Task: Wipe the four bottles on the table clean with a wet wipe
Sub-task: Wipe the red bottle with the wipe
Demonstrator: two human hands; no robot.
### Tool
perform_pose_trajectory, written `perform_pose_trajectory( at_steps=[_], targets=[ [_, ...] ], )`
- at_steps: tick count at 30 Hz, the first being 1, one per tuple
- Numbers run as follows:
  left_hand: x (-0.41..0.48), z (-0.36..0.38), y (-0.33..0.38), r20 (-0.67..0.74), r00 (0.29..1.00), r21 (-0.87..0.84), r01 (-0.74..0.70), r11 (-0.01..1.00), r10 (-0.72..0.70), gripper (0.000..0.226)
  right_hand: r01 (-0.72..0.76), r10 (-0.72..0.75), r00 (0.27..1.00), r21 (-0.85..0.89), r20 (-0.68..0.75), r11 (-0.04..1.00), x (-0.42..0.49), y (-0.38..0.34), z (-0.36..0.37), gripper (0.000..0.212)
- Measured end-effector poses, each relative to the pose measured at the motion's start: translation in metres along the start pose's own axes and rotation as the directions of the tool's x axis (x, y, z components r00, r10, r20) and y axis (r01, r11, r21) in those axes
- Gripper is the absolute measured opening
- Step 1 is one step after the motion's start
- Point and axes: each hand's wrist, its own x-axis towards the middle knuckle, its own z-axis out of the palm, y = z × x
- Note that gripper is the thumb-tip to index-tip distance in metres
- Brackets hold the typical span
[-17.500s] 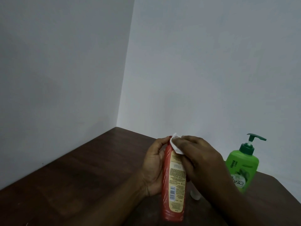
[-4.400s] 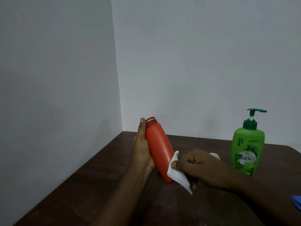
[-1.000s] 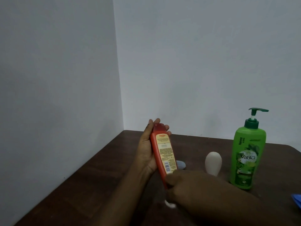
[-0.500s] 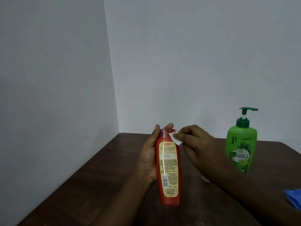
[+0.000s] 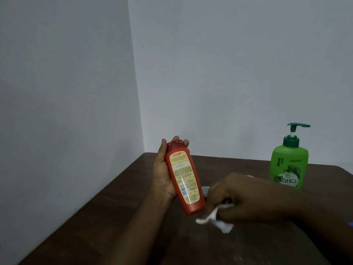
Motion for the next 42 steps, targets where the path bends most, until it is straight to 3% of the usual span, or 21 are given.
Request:
perform_pose_trajectory(
  at_steps=[2,3,5,7,8,10,12,15,19,27,29,33,37,42],
  targets=[
    [-0.002,0.005,-0.003,0.036,0.999,0.008,0.027,1.000,-0.028,0.040,-0.046,0.097,0.979,0.270,-0.181,0.962,-0.003,0.008,-0.011,0.022],
    [-0.003,0.008,-0.006,0.050,0.998,0.014,0.040,0.999,-0.040,0.041,-0.044,0.183,0.930,0.397,-0.320,0.917,-0.001,0.014,-0.010,0.024],
    [-0.006,0.013,-0.012,0.063,0.996,0.014,0.067,0.998,-0.068,0.043,-0.042,0.406,0.728,0.555,-0.552,0.831,0.007,0.027,0.001,0.025],
    [-0.009,0.017,-0.020,0.072,0.993,0.013,0.098,0.995,-0.098,0.046,-0.042,0.588,0.556,0.687,-0.587,0.725,0.017,0.036,0.019,0.021],
    [-0.010,0.017,-0.024,0.066,0.991,0.012,0.113,0.994,-0.113,0.045,-0.015,0.658,0.539,0.776,-0.525,0.631,0.022,0.038,0.027,0.019],
    [-0.011,0.021,-0.029,0.050,0.991,0.022,0.120,0.993,-0.121,0.044,0.071,0.721,0.592,0.914,-0.360,0.399,0.028,0.037,0.037,0.019],
    [-0.012,0.023,-0.033,0.050,0.992,0.071,0.112,0.991,-0.115,0.042,0.123,0.702,0.649,0.951,-0.292,0.282,0.032,0.030,0.039,0.027],
    [-0.011,0.021,-0.034,0.083,0.992,0.161,0.078,0.984,-0.093,0.042,0.121,0.643,0.714,0.953,-0.277,0.276,0.032,0.026,0.039,0.040],
    [-0.007,0.018,-0.027,0.107,0.994,0.223,-0.010,0.975,-0.014,0.057,0.026,0.555,0.822,0.982,-0.127,0.186,0.028,0.029,0.042,0.058],
    [-0.007,0.016,-0.005,-0.138,0.988,0.153,-0.055,0.987,0.076,0.028,-0.185,0.290,0.947,0.975,0.141,0.127,0.018,0.032,0.042,0.055],
    [-0.005,0.011,0.002,-0.191,0.974,0.157,-0.095,0.983,0.125,0.031,-0.241,0.281,0.940,0.961,0.195,0.138,0.018,0.034,0.041,0.053],
    [-0.004,0.008,0.013,-0.226,0.944,0.221,-0.190,0.957,0.240,0.038,-0.231,0.426,0.878,0.973,0.219,-0.022,0.025,0.034,0.045,0.054],
    [-0.009,0.019,0.011,-0.135,0.947,0.265,-0.248,0.932,0.291,0.038,-0.186,0.521,0.817,0.968,0.246,-0.166,0.031,0.029,0.052,0.043],
    [-0.019,0.036,0.002,-0.043,0.938,0.386,-0.302,0.872,0.344,0.041,-0.150,0.625,0.738,0.965,0.253,-0.214,0.036,0.032,0.062,0.042]
  ],
)
